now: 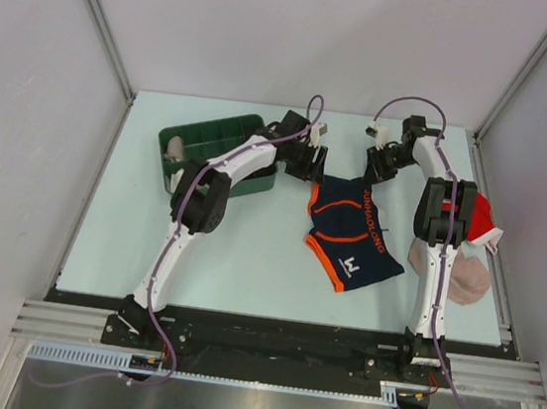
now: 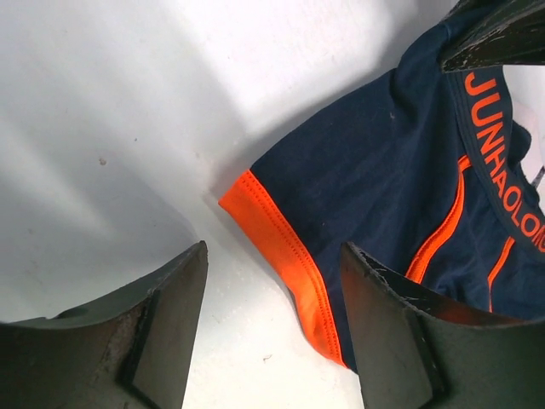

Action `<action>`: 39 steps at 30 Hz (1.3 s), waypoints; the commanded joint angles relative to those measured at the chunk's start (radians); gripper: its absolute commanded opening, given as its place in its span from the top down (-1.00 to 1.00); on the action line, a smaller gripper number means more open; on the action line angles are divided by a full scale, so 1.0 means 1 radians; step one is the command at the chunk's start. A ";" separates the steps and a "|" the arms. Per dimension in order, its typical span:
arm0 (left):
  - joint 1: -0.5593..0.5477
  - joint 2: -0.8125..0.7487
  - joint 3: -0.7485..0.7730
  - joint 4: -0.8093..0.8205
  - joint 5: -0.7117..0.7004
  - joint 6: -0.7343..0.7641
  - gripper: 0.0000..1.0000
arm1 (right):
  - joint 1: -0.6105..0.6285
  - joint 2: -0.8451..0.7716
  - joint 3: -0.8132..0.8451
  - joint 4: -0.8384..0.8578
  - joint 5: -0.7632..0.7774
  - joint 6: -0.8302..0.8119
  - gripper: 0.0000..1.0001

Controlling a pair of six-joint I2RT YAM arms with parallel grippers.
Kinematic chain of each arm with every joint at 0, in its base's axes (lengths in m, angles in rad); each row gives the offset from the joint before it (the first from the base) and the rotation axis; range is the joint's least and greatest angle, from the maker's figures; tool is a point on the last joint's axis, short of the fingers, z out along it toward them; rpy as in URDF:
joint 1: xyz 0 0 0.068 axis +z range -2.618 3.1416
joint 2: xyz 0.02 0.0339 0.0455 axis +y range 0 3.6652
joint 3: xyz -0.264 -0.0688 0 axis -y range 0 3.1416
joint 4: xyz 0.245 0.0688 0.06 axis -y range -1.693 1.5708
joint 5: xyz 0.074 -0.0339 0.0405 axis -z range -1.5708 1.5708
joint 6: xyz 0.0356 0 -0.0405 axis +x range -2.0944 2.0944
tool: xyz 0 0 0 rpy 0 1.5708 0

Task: Roll the underwear
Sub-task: Fold the underwear at the center of the board.

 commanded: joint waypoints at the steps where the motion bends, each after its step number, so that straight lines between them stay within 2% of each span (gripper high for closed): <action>1: 0.004 0.040 0.048 -0.017 0.032 -0.042 -0.37 | -0.005 0.010 0.041 -0.019 -0.016 -0.005 0.58; 6: 0.004 0.048 0.048 0.016 0.041 -0.074 -0.39 | -0.007 0.002 0.028 -0.025 -0.041 -0.028 0.66; 8: 0.003 0.054 0.048 0.026 0.040 -0.085 -0.35 | -0.008 -0.007 0.017 -0.025 -0.058 -0.037 0.74; 12: -0.005 0.074 0.055 0.036 0.035 -0.106 -0.12 | -0.008 -0.030 -0.015 -0.018 -0.085 -0.054 0.83; 16: -0.008 0.084 0.055 0.059 0.027 -0.131 0.32 | -0.008 -0.054 -0.055 -0.002 -0.098 -0.069 0.87; 18: -0.009 0.084 0.057 0.066 0.014 -0.143 0.47 | -0.010 -0.065 -0.071 -0.001 -0.101 -0.078 0.90; 19: -0.009 0.083 0.057 0.072 0.007 -0.148 0.67 | -0.008 -0.070 -0.074 -0.001 -0.102 -0.081 0.90; 22: -0.011 0.071 0.054 0.079 0.004 -0.157 0.99 | -0.011 -0.087 -0.091 0.001 -0.113 -0.090 0.94; 24: -0.011 0.045 0.020 0.095 0.003 -0.159 0.99 | -0.014 -0.109 -0.106 0.007 -0.122 -0.093 0.98; 29: -0.009 -0.158 -0.153 0.224 -0.031 -0.151 0.99 | -0.014 -0.189 -0.134 0.041 -0.164 -0.086 1.00; 34: -0.011 -0.323 -0.248 0.286 -0.059 -0.123 0.99 | -0.040 -0.309 -0.169 0.090 -0.220 -0.064 1.00; 39: -0.011 -0.417 -0.343 0.332 -0.072 -0.088 0.99 | -0.030 -0.405 -0.215 0.139 -0.245 -0.055 1.00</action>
